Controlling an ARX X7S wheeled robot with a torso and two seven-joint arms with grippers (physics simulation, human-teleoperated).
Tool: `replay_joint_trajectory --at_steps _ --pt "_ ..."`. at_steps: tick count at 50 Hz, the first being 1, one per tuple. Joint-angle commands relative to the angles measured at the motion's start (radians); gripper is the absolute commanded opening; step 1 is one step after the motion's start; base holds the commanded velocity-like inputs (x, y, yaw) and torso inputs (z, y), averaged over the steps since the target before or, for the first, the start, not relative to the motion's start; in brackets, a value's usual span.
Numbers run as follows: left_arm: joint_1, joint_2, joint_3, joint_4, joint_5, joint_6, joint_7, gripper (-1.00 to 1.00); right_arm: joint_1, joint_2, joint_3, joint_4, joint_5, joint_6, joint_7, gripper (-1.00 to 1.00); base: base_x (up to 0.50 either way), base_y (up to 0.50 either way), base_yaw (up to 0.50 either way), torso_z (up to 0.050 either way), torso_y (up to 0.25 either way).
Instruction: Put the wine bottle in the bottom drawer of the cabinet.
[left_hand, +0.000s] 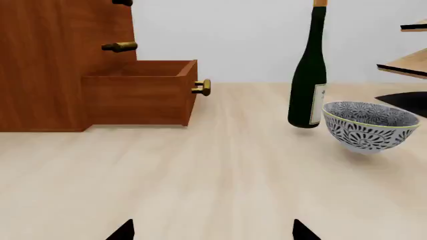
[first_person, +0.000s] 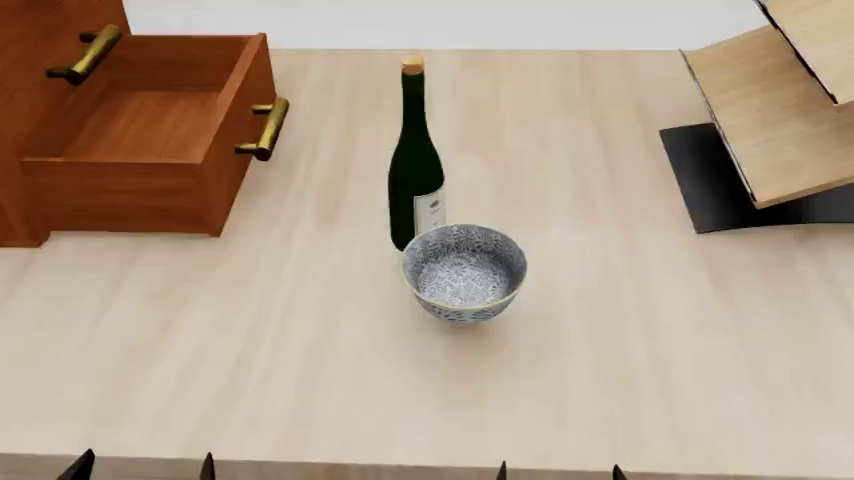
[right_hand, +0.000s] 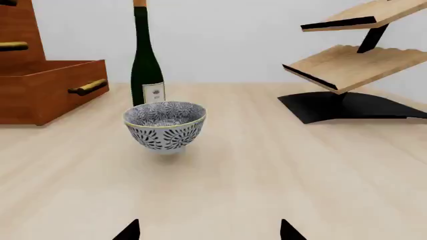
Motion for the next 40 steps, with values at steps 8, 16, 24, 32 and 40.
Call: replay_joint_trajectory --at_steps 8,16,24,32,40 --pt "0.033 -0.034 0.037 0.120 -0.059 -0.089 -0.027 1.00 -0.010 0.039 -0.037 -0.061 0.013 0.054 0.035 1.00 0.00 0.00 0.00 0.000 0.000" --pt "-0.006 -0.062 0.050 0.320 -0.066 -0.290 -0.073 1.00 0.009 0.060 -0.055 -0.200 0.027 0.218 0.056 1.00 0.00 0.00 0.00 0.000 0.000" --pt "-0.076 -0.080 0.076 0.453 -0.073 -0.467 -0.092 1.00 0.051 0.078 -0.064 -0.296 0.024 0.347 0.081 1.00 0.00 0.00 0.00 0.000 0.000" --pt "-0.180 -0.090 0.095 0.593 -0.084 -0.693 -0.109 1.00 0.127 0.093 -0.077 -0.458 0.040 0.563 0.088 1.00 0.00 0.00 0.00 0.000 0.000" --pt "-0.314 -0.101 0.111 0.636 -0.093 -0.852 -0.123 1.00 0.224 0.110 -0.082 -0.542 0.048 0.728 0.097 1.00 0.00 0.00 0.00 0.000 0.000"
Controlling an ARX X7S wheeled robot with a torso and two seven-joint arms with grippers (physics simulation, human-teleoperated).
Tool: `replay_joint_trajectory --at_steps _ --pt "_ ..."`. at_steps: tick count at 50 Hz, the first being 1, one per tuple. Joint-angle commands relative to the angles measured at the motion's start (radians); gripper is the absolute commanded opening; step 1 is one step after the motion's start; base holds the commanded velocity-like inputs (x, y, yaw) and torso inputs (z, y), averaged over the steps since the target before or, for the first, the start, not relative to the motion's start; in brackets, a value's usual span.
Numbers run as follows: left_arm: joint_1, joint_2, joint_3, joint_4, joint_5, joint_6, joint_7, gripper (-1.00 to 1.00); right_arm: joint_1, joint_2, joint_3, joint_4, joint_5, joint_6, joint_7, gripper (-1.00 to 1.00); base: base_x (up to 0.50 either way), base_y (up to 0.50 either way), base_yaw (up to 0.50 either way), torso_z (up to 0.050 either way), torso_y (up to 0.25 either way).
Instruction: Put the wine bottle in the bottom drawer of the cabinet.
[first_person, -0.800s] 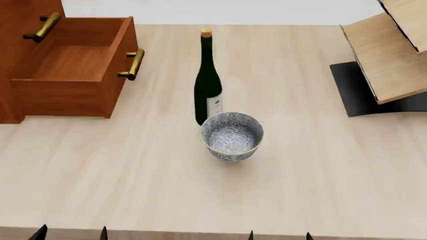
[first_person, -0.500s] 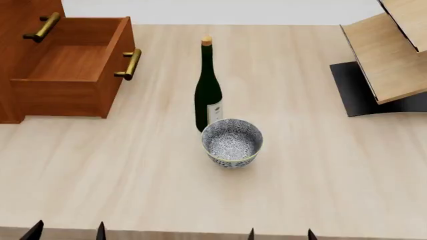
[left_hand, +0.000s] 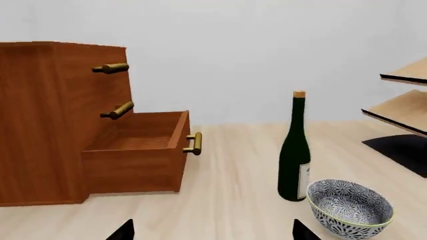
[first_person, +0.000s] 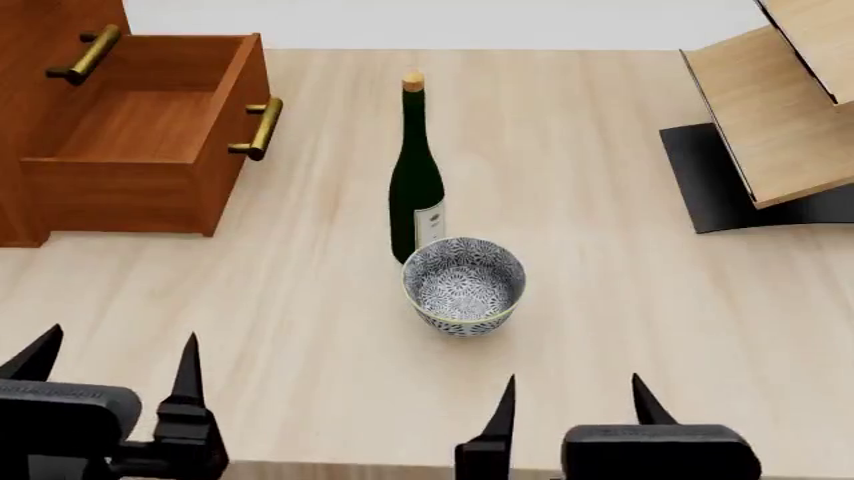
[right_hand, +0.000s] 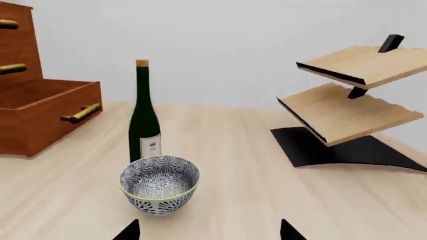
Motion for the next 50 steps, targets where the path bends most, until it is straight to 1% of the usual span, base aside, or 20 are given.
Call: replay_joint_trajectory --at_steps 1,4,6,11,12,13,14,15,24,27,50 --pt "-0.163 -0.022 0.035 0.113 -0.003 -0.247 -0.028 1.00 0.118 0.025 -0.013 -0.145 0.014 0.244 0.013 1.00 0.00 0.00 0.00 0.000 0.000" --pt "-0.218 -0.017 0.023 0.145 -0.014 -0.319 -0.034 1.00 0.157 0.033 -0.024 -0.162 0.006 0.294 0.019 1.00 0.00 0.00 0.00 0.000 0.000" --pt "-0.259 -0.013 0.016 0.159 -0.023 -0.369 -0.036 1.00 0.191 0.033 -0.021 -0.189 0.020 0.355 0.013 1.00 0.00 0.00 0.00 0.000 0.000" --pt "-0.328 -0.006 0.003 0.185 -0.040 -0.455 -0.042 1.00 0.249 0.030 -0.006 -0.229 0.041 0.437 0.009 1.00 0.00 0.00 0.00 0.000 0.000" --pt "-0.178 0.019 -0.025 0.035 -0.029 -0.305 -0.022 1.00 0.099 0.012 -0.031 -0.079 0.043 0.287 -0.050 1.00 0.00 0.00 0.00 0.000 0.000" --pt "-0.125 0.018 -0.023 -0.115 -0.028 -0.155 -0.021 1.00 0.070 -0.055 0.032 0.071 -0.043 0.137 -0.132 1.00 0.00 0.00 0.00 0.000 0.000" --pt "-0.125 0.017 -0.022 -0.237 -0.030 -0.005 -0.023 1.00 0.071 -0.053 0.030 0.212 -0.040 -0.013 -0.129 1.00 0.00 0.00 0.00 0.000 0.000" --pt "-0.125 0.016 -0.021 -0.237 -0.032 0.048 -0.024 1.00 0.071 -0.050 0.027 0.211 -0.037 -0.105 -0.126 1.00 0.00 0.00 0.00 0.000 0.000" --pt "-0.127 0.003 -0.008 -0.255 -0.035 0.065 -0.039 1.00 0.075 -0.035 0.016 0.201 -0.020 -0.100 -0.095 1.00 0.00 0.00 0.00 0.000 0.000" --pt "-0.123 -0.001 -0.006 -0.259 -0.038 0.076 -0.041 1.00 0.076 -0.030 0.004 0.195 -0.020 -0.097 -0.088 1.00 0.00 0.00 0.00 0.024 0.012" --pt "-0.132 -0.024 0.019 -0.303 -0.053 0.128 -0.071 1.00 0.090 -0.001 -0.003 0.193 0.026 -0.097 -0.056 1.00 0.00 0.00 0.00 0.049 0.068"
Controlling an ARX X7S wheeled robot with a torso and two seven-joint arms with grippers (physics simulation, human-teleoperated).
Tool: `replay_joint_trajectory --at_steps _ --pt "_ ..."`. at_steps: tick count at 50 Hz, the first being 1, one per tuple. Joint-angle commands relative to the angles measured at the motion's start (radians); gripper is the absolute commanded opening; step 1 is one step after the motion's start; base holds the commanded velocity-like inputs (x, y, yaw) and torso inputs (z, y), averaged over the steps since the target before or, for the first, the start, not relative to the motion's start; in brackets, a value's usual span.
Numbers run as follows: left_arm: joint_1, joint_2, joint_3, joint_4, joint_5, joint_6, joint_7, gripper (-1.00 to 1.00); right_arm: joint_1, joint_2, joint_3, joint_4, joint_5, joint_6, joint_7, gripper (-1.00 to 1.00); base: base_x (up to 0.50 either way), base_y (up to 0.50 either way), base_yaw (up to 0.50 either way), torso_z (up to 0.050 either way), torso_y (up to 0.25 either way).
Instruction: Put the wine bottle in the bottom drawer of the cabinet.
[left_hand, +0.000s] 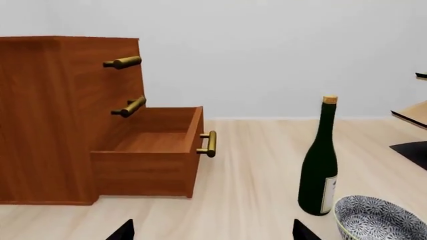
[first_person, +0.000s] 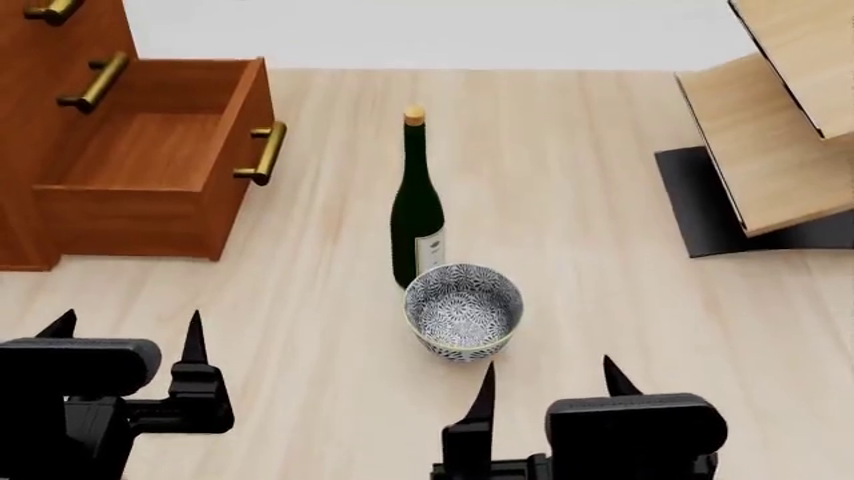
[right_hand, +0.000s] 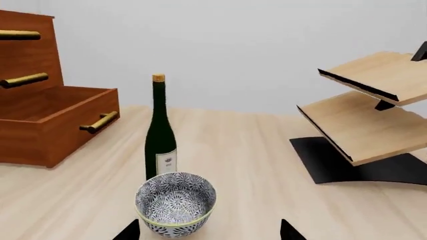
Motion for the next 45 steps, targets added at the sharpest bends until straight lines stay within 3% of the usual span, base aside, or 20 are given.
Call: replay_joint_trajectory --at_steps 1,20,45 --pt "0.000 -0.010 0.010 -0.020 -0.011 0.026 -0.012 1.00 0.003 0.010 -0.001 0.012 0.019 -0.011 0.015 1.00 0.00 0.00 0.00 0.050 0.066" --pt "0.005 -0.024 0.010 -0.019 -0.038 0.027 -0.030 1.00 0.011 0.028 -0.034 0.034 0.021 -0.041 0.050 1.00 0.00 0.00 0.00 0.050 0.067" --pt "-0.004 -0.057 -0.013 -0.039 -0.053 0.052 -0.058 1.00 0.017 0.047 -0.065 0.043 0.040 -0.047 0.073 1.00 0.01 0.25 0.00 0.000 0.000"
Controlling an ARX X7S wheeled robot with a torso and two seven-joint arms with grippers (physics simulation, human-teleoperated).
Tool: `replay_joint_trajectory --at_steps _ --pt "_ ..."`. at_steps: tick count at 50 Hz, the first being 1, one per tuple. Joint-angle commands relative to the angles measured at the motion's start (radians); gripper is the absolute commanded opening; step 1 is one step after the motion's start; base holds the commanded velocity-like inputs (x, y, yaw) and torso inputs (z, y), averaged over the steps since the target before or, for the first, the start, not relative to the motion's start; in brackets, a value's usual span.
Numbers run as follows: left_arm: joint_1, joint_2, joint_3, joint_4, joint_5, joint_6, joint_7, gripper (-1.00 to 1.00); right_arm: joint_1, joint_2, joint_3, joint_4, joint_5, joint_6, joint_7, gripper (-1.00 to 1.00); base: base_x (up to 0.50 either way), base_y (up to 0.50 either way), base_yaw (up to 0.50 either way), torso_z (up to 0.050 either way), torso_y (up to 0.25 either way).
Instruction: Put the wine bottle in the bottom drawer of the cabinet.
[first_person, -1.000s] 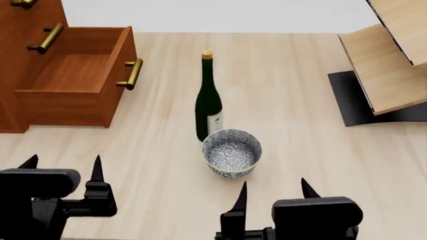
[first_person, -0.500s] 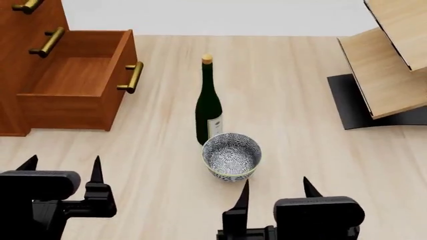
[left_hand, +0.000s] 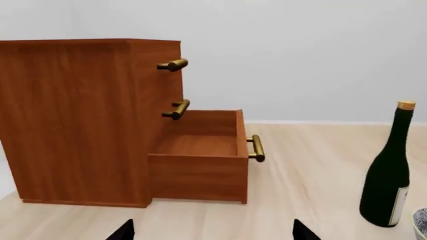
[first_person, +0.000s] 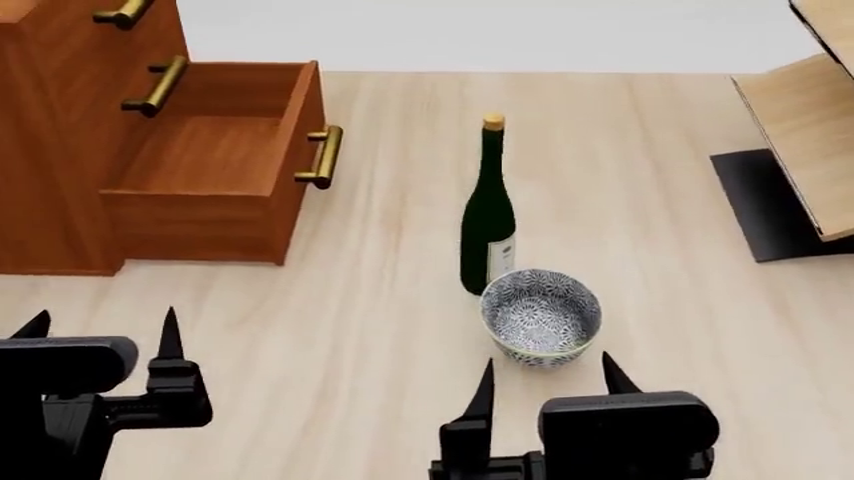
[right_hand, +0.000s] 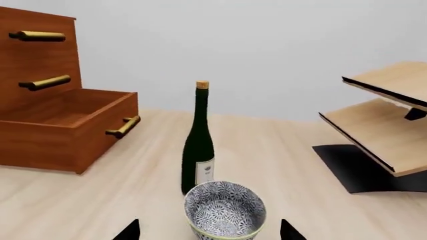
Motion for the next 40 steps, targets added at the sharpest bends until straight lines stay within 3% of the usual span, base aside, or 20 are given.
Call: replay_joint_trajectory --at_steps 1,25,40 --pt "-0.004 -0.014 -0.010 -0.007 -0.010 0.004 -0.011 1.00 0.004 0.008 -0.011 0.005 0.011 -0.003 0.009 1.00 0.03 0.32 0.00 0.000 0.000" --pt "-0.016 -0.038 -0.005 -0.041 0.007 0.021 -0.044 1.00 0.016 0.021 -0.017 0.027 0.044 -0.023 0.021 1.00 0.04 0.31 0.00 0.000 0.000" --pt "-0.015 -0.046 0.001 -0.035 -0.004 0.025 -0.048 1.00 0.016 0.030 -0.021 0.040 0.064 -0.040 0.023 1.00 0.18 0.01 0.00 0.000 0.000"
